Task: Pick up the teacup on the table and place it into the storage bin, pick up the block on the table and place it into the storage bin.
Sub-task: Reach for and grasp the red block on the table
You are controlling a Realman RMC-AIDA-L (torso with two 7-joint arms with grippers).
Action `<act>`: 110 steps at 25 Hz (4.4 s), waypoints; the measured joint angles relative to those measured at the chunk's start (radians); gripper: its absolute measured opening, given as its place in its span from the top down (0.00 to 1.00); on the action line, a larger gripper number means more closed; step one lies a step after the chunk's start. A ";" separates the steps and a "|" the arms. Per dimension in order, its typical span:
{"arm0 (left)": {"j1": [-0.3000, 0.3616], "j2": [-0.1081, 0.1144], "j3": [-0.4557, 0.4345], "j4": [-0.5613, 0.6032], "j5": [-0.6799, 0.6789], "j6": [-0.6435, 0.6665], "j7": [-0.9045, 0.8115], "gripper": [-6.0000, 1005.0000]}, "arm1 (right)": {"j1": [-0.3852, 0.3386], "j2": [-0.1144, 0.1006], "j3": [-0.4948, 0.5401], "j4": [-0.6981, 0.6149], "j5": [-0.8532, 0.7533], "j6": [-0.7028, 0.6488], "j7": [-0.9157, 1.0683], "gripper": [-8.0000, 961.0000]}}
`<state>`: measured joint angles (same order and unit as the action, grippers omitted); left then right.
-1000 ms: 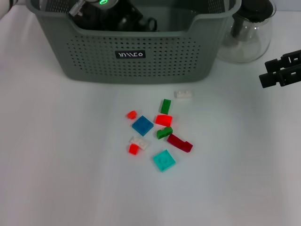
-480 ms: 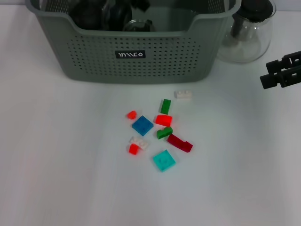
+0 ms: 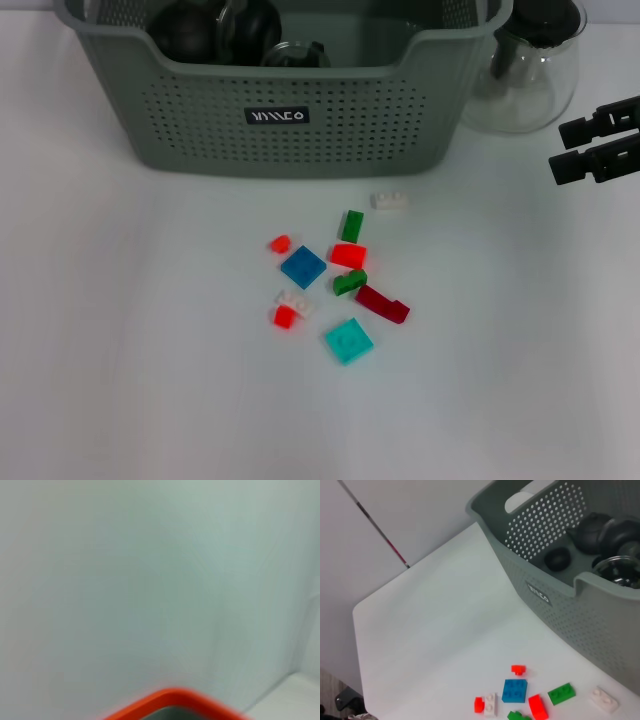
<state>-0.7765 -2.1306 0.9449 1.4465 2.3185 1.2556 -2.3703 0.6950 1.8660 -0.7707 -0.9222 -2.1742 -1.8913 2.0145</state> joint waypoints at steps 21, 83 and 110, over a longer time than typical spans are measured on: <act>0.236 -0.006 0.022 0.014 -0.165 0.710 0.419 0.20 | -0.004 0.025 0.030 0.002 0.001 0.004 -0.030 0.16; 0.289 -0.025 -0.111 -0.425 -0.052 0.497 0.982 0.20 | 0.258 0.246 -0.764 0.118 -0.226 0.428 0.337 0.16; 0.290 -0.023 -0.120 -0.478 -0.053 0.466 0.987 0.20 | 0.222 0.246 -1.090 0.001 -0.208 0.550 0.478 0.28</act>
<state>-0.4865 -2.1540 0.8246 0.9687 2.2656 1.7212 -1.3833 0.9172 2.1122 -1.8605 -0.9210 -2.3819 -1.3414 2.4929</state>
